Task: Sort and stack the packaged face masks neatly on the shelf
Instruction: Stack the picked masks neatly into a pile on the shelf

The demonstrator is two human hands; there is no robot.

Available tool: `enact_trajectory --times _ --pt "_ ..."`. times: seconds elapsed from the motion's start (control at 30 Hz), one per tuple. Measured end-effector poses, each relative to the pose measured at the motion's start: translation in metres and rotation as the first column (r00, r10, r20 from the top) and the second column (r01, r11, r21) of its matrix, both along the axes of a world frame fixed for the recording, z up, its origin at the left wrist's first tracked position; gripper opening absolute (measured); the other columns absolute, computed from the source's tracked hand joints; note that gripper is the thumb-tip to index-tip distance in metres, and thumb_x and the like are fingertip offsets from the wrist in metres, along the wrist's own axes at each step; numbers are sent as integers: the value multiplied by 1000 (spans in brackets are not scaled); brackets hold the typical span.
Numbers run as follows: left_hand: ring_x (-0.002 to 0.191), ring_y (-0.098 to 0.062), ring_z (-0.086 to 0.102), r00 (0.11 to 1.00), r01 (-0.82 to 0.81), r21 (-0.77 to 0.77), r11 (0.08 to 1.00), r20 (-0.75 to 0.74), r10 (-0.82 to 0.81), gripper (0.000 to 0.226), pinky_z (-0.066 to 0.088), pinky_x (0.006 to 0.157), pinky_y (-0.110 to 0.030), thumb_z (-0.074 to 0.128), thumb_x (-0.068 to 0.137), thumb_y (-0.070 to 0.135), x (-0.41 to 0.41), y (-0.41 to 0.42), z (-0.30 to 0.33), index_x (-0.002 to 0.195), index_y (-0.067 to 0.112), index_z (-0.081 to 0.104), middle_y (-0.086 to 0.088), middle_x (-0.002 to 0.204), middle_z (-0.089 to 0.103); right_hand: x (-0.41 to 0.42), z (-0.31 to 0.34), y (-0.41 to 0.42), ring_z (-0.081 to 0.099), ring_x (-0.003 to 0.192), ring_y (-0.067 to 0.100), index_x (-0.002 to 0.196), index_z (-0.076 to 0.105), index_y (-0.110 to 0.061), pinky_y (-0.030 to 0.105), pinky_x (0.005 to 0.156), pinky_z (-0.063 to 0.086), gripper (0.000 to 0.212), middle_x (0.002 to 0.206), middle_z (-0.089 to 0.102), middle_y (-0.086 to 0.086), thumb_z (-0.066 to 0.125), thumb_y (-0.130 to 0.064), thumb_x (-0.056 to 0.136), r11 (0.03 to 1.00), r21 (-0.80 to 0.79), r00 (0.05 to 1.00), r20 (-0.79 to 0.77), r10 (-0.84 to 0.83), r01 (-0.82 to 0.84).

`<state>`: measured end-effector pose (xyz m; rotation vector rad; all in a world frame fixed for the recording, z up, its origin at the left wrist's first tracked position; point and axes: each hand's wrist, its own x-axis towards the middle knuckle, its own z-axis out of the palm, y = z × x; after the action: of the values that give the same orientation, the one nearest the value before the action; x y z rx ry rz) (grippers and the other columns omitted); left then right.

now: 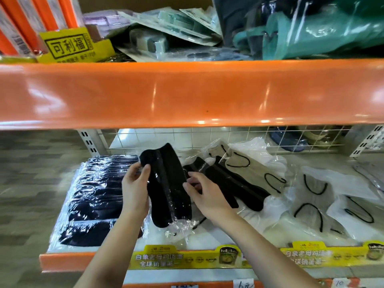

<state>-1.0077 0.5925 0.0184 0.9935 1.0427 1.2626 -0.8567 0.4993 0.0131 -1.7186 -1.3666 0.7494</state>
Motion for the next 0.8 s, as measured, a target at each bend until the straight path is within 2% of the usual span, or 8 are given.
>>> enact_trajectory --times 0.1,0.17,0.3,0.4,0.5,0.63,0.7,0.8 --pt "77 -17 67 983 146 50 988 -117 -139 12 53 66 -26 57 94 9 1 -1 5 103 10 65 0 82 70 -11 6 8 67 88 11 107 65 -12 21 77 51 18 95 70 1 60 -25 94 1000 17 945 -327 18 -13" --pt "92 -15 66 933 172 128 977 -340 -120 30 51 71 -18 58 93 7 3 -4 5 123 9 55 -1 102 69 -17 5 11 68 84 14 97 67 -10 26 76 53 10 88 71 3 60 -14 93 997 29 892 -449 -51 72" --pt "122 -16 49 705 337 348 875 -709 10 53 41 101 -28 63 90 15 6 -17 -11 138 12 40 2 137 46 -27 -4 15 69 85 15 101 66 -13 24 68 54 14 92 72 3 60 -7 90 950 -16 754 -604 -258 312" --pt "118 -22 55 485 601 406 689 -870 90 59 44 99 -35 70 77 30 7 -34 -25 131 19 48 -2 133 54 -35 -6 14 69 74 22 97 65 -9 26 57 52 12 84 72 9 63 -4 87 898 -112 576 -732 -364 425" --pt "106 -24 64 318 666 416 619 -909 269 76 52 86 -35 87 58 24 5 -39 -37 126 13 57 -8 124 63 -39 -11 11 69 84 29 100 66 -9 37 72 54 13 91 72 14 63 -6 88 905 -139 524 -776 -352 402" --pt "63 -23 68 410 593 521 614 -851 328 54 49 46 -26 65 58 0 -2 -38 -22 109 17 70 1 95 73 -35 -11 2 64 102 23 109 57 -9 18 82 48 20 102 67 5 62 -9 90 892 23 730 -584 -355 452" --pt "59 -23 67 453 575 581 576 -812 368 57 48 45 -25 59 50 -6 -8 -32 -16 101 16 72 1 90 74 -29 -12 -5 57 109 17 118 49 -10 5 84 40 35 111 58 2 66 -13 88 826 173 808 -387 -444 536" --pt "71 -23 69 500 537 648 540 -760 414 57 55 58 -29 54 49 -8 -22 -27 -8 97 13 75 0 95 74 -22 -9 -15 48 121 16 132 42 -5 12 101 36 57 126 47 5 71 -15 84 724 455 852 -210 -479 519"
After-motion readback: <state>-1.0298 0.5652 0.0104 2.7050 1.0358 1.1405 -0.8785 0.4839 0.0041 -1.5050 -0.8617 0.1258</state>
